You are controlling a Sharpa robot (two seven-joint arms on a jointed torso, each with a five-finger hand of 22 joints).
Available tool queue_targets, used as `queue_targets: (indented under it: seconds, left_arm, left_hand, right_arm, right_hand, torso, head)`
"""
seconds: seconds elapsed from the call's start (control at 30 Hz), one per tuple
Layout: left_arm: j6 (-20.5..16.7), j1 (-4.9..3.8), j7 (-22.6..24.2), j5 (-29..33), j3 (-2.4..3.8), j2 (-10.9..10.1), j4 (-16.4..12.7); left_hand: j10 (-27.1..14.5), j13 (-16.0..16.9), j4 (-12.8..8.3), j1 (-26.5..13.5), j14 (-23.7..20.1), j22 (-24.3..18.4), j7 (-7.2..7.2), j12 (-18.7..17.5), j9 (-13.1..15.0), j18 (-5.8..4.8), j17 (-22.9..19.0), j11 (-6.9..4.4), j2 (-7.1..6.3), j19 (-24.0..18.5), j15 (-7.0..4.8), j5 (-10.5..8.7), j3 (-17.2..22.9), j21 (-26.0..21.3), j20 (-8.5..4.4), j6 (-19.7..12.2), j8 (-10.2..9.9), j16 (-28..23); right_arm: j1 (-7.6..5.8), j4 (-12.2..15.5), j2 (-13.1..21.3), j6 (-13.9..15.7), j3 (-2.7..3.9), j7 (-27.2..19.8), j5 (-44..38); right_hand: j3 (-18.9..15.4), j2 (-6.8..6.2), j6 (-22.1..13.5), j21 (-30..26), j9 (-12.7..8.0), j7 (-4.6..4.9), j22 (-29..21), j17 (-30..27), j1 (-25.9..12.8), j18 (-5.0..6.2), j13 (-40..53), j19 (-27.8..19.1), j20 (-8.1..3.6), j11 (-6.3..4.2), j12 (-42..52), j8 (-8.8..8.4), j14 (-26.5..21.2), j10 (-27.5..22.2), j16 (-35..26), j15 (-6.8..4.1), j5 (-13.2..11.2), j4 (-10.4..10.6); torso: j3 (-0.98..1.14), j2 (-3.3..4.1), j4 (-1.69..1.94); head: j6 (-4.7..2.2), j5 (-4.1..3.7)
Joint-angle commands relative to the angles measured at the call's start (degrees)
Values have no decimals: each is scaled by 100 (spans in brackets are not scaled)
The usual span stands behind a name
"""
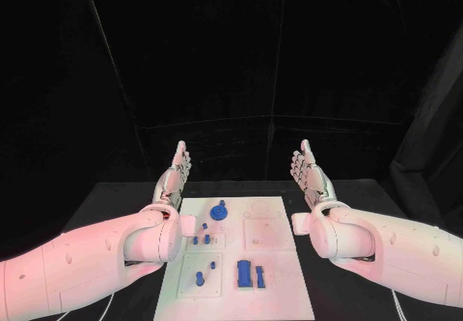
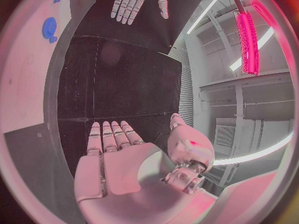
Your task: Assemble the parts on the task board
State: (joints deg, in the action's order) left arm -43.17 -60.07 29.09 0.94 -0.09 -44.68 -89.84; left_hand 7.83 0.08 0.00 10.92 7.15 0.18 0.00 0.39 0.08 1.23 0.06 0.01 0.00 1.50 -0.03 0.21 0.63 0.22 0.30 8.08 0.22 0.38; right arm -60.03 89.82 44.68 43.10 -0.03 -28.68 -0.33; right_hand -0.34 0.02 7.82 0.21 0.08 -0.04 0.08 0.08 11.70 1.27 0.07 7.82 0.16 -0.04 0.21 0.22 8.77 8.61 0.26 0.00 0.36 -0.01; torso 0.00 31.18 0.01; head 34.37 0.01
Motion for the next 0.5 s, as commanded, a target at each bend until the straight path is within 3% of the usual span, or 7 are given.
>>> queue_targets:
  seconds: [0.03, 0.17, 0.2, 0.23, 0.27, 0.3, 0.5]
  left_arm:
    - [-95, -9, 70, -94, 9, -1, -11]
    - [-95, -9, 70, -94, 9, -1, -11]
    - [-95, -9, 70, -94, 9, -1, -11]
    - [-95, -9, 70, -94, 9, -1, -11]
    - [-95, -9, 70, -94, 9, -1, -11]
    - [-95, -9, 70, -94, 9, -1, -11]
    - [-95, -9, 70, -94, 9, -1, -11]
  left_hand:
    - [-251, -8, 0, -348, -232, -18, 0, -39, -8, -123, -6, -1, 0, -150, 3, -21, -63, -22, -30, -257, -22, -38]
    - [-317, -8, 0, -462, -300, -18, 0, -39, -8, -123, -6, -1, 0, -150, 3, -21, -63, -22, -30, -329, -22, -38]
    - [-783, -8, 0, -542, -715, -18, 0, -39, -8, -123, -6, -1, 0, -150, 3, -21, -63, -22, -30, -393, -22, -38]
    - [-783, -8, 0, -637, -715, -18, 0, -39, -8, -123, -6, -1, 0, -150, 3, -21, -63, -22, -30, -808, -22, -38]
    - [-783, -8, 0, -1092, -715, -18, 0, -39, -8, -123, -6, -1, 0, -150, 3, -21, -63, -22, -30, -808, -22, -38]
    - [-783, -8, 0, -1092, -715, -18, 0, -39, -8, -123, -6, -1, 0, -150, 3, -21, -63, -22, -30, -808, -22, -38]
    - [-783, -8, 0, -1092, -715, -18, 0, -39, -8, -123, -6, -1, 0, -150, 3, -21, -63, -22, -30, -808, -22, -38]
  right_arm:
    - [-13, 13, 1, 102, 3, -112, 33]
    - [-13, 13, 1, 102, 3, -112, 33]
    - [-13, 13, 1, 102, 3, -112, 33]
    - [-13, 13, 1, 102, 3, -112, 33]
    - [-13, 13, 1, 102, 3, -112, 33]
    - [-13, 13, 1, 102, 3, -112, 33]
    - [-13, 13, 1, 102, 3, -112, 33]
  right_hand:
    - [34, -2, -248, -21, -8, 4, -8, -8, -372, -127, -7, -246, -16, 4, -21, -22, -278, -269, -26, 0, -36, 1]
    - [34, -2, -329, -21, -8, 4, -8, -8, -493, -127, -7, -327, -16, 4, -21, -22, -371, -356, -26, 0, -36, 1]
    - [34, -2, -336, -21, -8, 4, -8, -8, -515, -127, -7, -334, -16, 4, -21, -22, -384, -381, -26, 0, -36, 1]
    - [34, -2, -782, -21, -8, 4, -8, -8, -619, -127, -7, -782, -16, 4, -21, -22, -461, -459, -26, 0, -36, 1]
    - [34, -2, -782, -21, -8, 4, -8, -8, -718, -127, -7, -782, -16, 4, -21, -22, -877, -861, -26, 0, -36, 1]
    - [34, -2, -782, -21, -8, 4, -8, -8, -1170, -127, -7, -782, -16, 4, -21, -22, -877, -861, -26, 0, -36, 1]
    - [34, -2, -782, -21, -8, 4, -8, -8, -1170, -127, -7, -782, -16, 4, -21, -22, -877, -861, -26, 0, -36, 1]
  torso:
    - [0, 0, -1]
    - [0, 0, -1]
    - [0, 0, -1]
    - [0, 0, -1]
    - [0, 0, -1]
    - [0, 0, -1]
    - [0, 0, -1]
  head:
    - [1, -1]
    - [1, -1]
    - [1, -1]
    - [1, -1]
    - [1, -1]
    - [1, -1]
    - [1, -1]
